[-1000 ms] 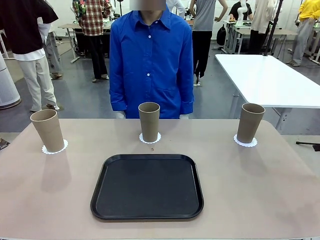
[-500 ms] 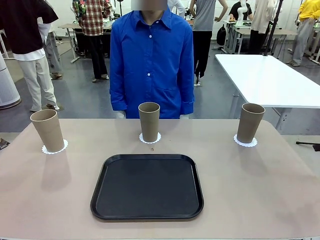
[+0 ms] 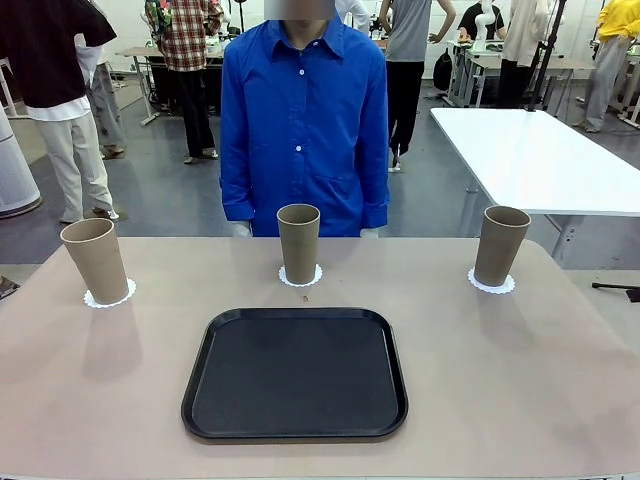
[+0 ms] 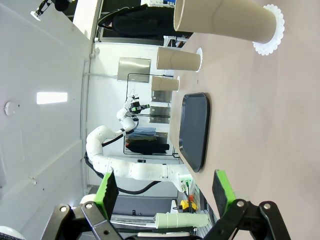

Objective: Place coasters on the table and set cups on them.
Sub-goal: Take one Reusable plastic cup from the Flat Tray and place it on a coaster set by the human.

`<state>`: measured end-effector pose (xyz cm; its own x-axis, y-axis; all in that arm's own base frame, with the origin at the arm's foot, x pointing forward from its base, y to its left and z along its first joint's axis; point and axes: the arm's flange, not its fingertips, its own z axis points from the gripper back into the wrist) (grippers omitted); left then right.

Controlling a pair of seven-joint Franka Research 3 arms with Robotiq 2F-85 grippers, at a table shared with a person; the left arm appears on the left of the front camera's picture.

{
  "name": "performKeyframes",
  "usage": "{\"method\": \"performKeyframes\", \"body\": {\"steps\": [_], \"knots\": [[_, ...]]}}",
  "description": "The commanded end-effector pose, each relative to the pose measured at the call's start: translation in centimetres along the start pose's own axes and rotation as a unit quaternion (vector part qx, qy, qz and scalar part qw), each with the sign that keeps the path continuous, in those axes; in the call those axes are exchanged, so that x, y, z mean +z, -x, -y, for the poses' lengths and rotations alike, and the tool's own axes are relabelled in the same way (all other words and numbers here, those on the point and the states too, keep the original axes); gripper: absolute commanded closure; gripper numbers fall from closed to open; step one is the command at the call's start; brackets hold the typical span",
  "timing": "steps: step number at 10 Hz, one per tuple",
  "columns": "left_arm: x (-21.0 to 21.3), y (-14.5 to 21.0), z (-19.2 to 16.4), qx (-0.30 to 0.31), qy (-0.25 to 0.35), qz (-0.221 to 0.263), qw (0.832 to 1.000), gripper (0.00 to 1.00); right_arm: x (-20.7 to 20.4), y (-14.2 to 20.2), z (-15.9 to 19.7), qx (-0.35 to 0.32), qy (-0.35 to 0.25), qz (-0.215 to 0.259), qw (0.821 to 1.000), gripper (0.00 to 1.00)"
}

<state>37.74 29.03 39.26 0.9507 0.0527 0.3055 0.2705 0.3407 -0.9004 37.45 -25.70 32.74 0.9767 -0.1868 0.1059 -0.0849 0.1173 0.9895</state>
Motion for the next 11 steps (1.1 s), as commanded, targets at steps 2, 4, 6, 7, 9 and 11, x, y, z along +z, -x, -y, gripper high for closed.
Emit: {"method": "performKeyframes", "body": {"steps": [2, 4, 6, 7, 9, 11], "knots": [[0.15, 0.23, -0.17, 0.003, 0.002, 0.001, 1.0, 0.0, -0.04, 0.03, 0.03, -0.003, 0.004, -0.002, 1.0, 0.0], [0.15, 0.23, -0.17, 0.003, 0.002, 0.001, 1.0, 0.0, -0.04, 0.03, 0.03, -0.003, 0.004, -0.002, 1.0, 0.0], [0.15, 0.23, -0.17, 0.003, 0.002, 0.001, 1.0, 0.0, -0.04, 0.03, 0.03, -0.003, 0.004, -0.002, 1.0, 0.0], [0.15, 0.23, -0.17, 0.003, 0.002, 0.001, 1.0, 0.0, -0.04, 0.03, 0.03, -0.003, 0.004, -0.002, 1.0, 0.0], [0.15, 0.23, -0.17, 0.003, 0.002, 0.001, 1.0, 0.0, -0.04, 0.03, 0.03, -0.003, 0.004, -0.002, 1.0, 0.0], [0.15, 0.23, -0.17, 0.003, 0.002, 0.001, 1.0, 0.0, -0.04, 0.03, 0.03, -0.003, 0.004, -0.002, 1.0, 0.0]]}}
